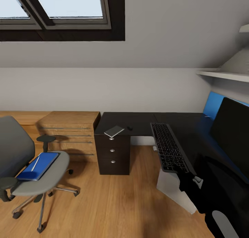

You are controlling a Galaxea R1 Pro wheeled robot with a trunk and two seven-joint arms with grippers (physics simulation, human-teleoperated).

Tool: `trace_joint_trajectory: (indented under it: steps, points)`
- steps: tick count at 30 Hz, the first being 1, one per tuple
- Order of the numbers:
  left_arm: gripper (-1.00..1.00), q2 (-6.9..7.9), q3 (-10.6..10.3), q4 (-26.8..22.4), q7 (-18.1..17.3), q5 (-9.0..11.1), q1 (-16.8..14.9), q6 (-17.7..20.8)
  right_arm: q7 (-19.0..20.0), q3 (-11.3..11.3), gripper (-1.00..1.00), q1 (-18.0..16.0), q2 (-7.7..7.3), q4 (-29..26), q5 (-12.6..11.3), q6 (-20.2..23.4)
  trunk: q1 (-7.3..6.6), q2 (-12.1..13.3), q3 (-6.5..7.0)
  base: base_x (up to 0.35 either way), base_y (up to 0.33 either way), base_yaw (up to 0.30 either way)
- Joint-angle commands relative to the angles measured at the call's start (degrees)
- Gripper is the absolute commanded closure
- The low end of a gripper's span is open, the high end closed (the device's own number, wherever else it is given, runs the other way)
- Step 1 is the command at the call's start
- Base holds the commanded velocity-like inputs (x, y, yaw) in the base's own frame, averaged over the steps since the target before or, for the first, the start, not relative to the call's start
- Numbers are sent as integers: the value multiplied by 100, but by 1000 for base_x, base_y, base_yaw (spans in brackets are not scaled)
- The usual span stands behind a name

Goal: In the bedroom, organize the workspace by keeping the computer under the desk, ensuring the monitor is on the desk, placing the keyboard on the desk next to the monitor, placing the mouse on the desk next to the keyboard, moving the folder from the swivel chair onto the desk next to the mouse, stacking the notebook on top of the folder with the pen on top of the notebook, and positioning the swivel chair next to the desk.

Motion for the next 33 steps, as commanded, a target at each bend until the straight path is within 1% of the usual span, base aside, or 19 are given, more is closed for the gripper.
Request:
trace_joint_trajectory:
  steps: [1, 9, 20, 28, 31, 32, 33]
  points:
    - [-100, 1, -7, -13, 46, 59, 0, 16, 19, -7, 100, -3, 0, 3, -59, 35, -2, -4, -5, -266, -187, 0]
    - [-100, 1, -7, -13, 46, 59, 0, 16, 18, -7, 100, -3, 6, 1, -59, 33, -2, -4, -5, -253, -205, 0]
    - [-100, 9, -7, -13, 46, 67, 0, 14, 55, -7, 100, -3, 0, -1, -59, 53, -2, -4, -5, -24, -318, 0]
    - [-100, 9, 2, -13, 55, 76, 0, 8, 30, -11, 100, -3, 0, 21, -59, 37, -2, -4, -5, 0, -17, 0]
    - [-100, 9, 2, -13, 62, 76, 0, 7, -245, -104, 100, -3, 2, 218, -64, 28, -2, -4, -5, 0, 0, 0]
    - [-100, 9, 2, -12, 63, 76, 0, 9, -353, -178, 100, -3, 6, 276, -62, 22, -2, -4, -5, 0, 0, 0]
    - [-100, 9, 7, -7, 63, 76, 0, 8, -411, -230, 100, -3, 6, 452, -60, 13, -2, -4, -5, 0, -15, 0]
